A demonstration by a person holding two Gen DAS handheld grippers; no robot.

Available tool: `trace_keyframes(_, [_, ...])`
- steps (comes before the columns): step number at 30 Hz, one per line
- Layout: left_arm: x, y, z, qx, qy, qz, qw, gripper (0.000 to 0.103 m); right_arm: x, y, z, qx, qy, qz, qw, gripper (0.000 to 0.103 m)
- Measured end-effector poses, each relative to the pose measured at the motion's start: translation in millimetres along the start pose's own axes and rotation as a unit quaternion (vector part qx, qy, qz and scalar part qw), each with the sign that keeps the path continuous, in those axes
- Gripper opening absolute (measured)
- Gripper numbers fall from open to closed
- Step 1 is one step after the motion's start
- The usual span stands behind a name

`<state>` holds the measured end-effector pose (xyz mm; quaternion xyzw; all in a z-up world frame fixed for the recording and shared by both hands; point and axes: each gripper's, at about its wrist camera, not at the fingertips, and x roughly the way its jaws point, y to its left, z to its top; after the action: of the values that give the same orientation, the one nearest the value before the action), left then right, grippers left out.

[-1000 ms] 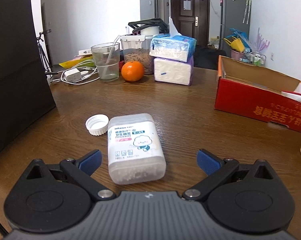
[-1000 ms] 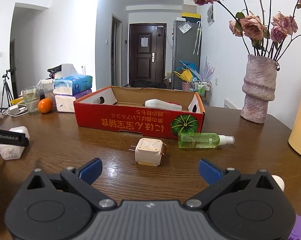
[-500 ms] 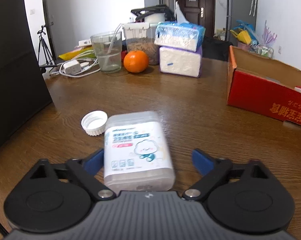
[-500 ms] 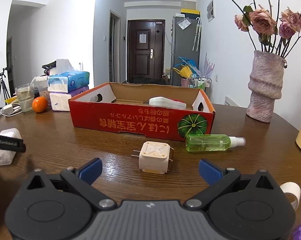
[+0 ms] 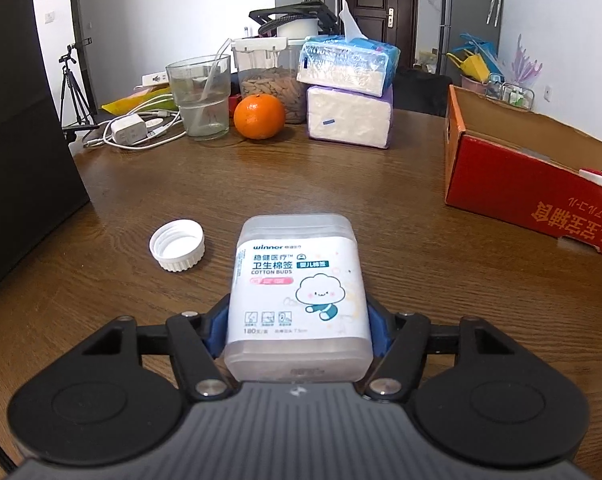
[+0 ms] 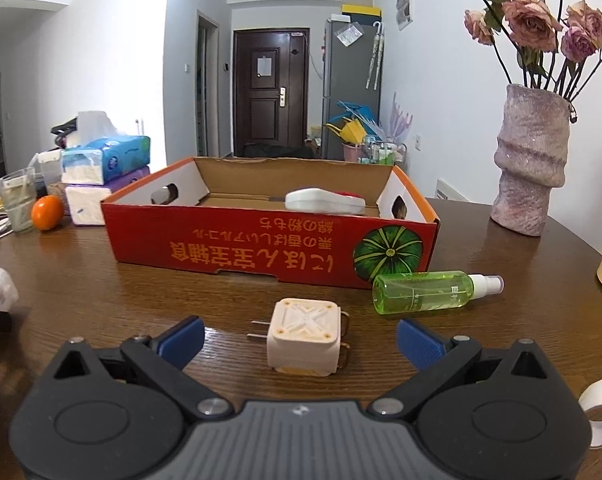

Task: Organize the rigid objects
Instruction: 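Close the left tool on the cotton-bud container while the right tool grasps the plug adapter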

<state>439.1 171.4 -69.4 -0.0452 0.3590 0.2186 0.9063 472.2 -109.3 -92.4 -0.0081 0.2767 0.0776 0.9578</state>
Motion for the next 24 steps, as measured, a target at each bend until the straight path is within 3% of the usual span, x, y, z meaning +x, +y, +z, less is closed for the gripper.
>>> trace_keyframes(15, [-8,-1,2,0.004,-0.015,-0.004,0.9999,0.065,40,-4,8,0.016,0.044,-0.021,0.999,0.101])
trace_keyframes(19, [-8,-1,2,0.005,-0.016,-0.005,0.9999,0.065,46,3,9,-0.001,0.058,-0.025,0.998,0.088])
trace_keyframes(22, [-7,-1,2,0.006,-0.016,-0.005,0.9998,0.065,49,4,8,-0.003,0.068,-0.017,0.998,0.068])
trace_keyframes(24, [-7,-1,2,0.006,-0.016,-0.005,0.9998,0.065,48,3,8,0.002,0.068,-0.014,0.998,0.066])
